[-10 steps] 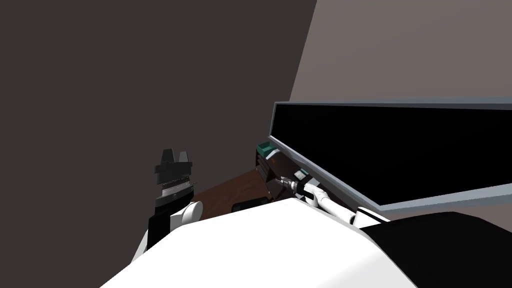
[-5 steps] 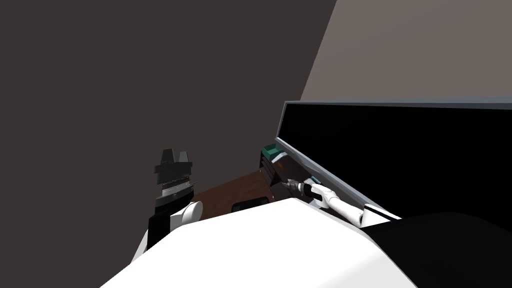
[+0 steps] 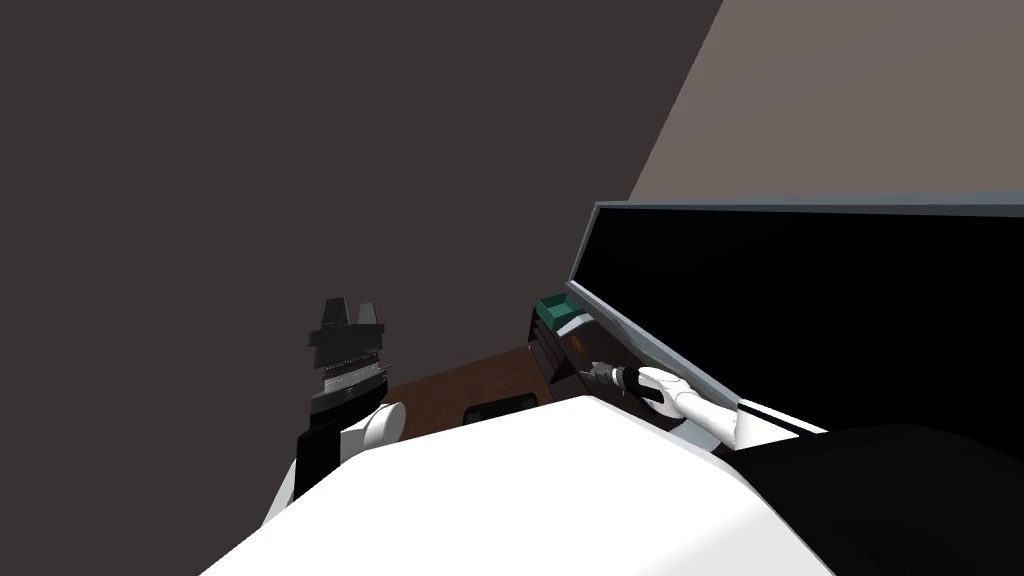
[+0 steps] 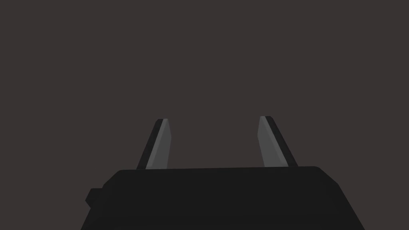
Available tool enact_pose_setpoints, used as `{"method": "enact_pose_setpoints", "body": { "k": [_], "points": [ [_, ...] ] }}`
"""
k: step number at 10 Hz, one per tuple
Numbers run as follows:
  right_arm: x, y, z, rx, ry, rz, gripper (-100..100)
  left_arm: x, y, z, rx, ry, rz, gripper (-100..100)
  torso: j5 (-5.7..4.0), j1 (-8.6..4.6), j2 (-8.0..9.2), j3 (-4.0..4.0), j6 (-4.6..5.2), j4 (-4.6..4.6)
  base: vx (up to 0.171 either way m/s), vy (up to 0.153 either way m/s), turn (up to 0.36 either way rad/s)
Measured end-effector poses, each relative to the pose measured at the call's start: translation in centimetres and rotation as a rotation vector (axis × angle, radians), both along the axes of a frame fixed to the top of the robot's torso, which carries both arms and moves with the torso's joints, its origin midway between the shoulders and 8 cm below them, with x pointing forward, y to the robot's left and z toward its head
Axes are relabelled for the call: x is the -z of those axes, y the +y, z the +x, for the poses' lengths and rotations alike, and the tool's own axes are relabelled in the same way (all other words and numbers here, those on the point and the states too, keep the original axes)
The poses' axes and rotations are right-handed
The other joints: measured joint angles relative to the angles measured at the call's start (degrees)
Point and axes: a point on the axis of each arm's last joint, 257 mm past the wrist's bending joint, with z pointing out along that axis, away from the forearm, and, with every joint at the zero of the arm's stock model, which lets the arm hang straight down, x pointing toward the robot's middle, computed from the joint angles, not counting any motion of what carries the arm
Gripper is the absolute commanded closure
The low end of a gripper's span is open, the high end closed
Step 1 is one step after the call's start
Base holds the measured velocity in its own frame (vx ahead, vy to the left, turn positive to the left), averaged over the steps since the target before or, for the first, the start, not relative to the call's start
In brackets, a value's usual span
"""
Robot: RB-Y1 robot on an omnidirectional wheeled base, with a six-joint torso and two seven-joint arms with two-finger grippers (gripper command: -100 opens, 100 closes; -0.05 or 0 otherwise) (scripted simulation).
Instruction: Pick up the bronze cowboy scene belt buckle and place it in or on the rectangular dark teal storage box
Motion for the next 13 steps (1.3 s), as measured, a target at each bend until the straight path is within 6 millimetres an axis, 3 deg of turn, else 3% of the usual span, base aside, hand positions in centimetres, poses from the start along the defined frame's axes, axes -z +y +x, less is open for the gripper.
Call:
{"method": "enact_pose_setpoints", "body": {
  "k": [3,6,9,10,11,13],
  "points": [
    [-0.3,-4.2,-1.9,-0.010,0.048,-0.096,-100,0.0,0.0,0.0,0.000,0.000,0.000,0,-0.02,-0.09,-0.09,-0.04,-0.02,-0.01,0.109,0.036,0.138],
    [-0.6,-6.1,-2.6,-0.020,0.069,-0.141,-100,0.0,0.0,0.0,0.000,0.000,0.000,0,-0.03,-0.14,0.20,0.12,0.01,0.05,0.054,0.028,0.086],
    [-1.3,-9.6,-4.0,-0.038,0.109,-0.226,-100,0.0,0.0,0.0,0.000,0.000,0.000,0,0.01,0.04,-0.10,-0.05,0.00,-0.02,0.102,0.050,0.100],
    [-1.4,-9.7,-4.0,-0.039,0.110,-0.228,0,0.0,0.0,0.0,0.000,0.000,0.000,0,-0.02,-0.07,0.13,0.07,0.01,0.03,0.009,0.004,0.003],
    [-1.4,-9.7,-4.0,-0.039,0.109,-0.227,-100,0.0,0.0,0.0,0.000,0.000,0.000,0,-0.03,-0.13,0.27,0.16,0.02,0.06,0.045,-0.012,-0.023],
    [-0.7,-9.0,-4.9,-0.045,0.107,-0.225,-100,0.0,0.0,0.0,0.000,0.000,0.000,0,-0.06,-0.26,0.12,0.08,0.02,0.04,0.081,-0.027,-0.026]
  ]
}}
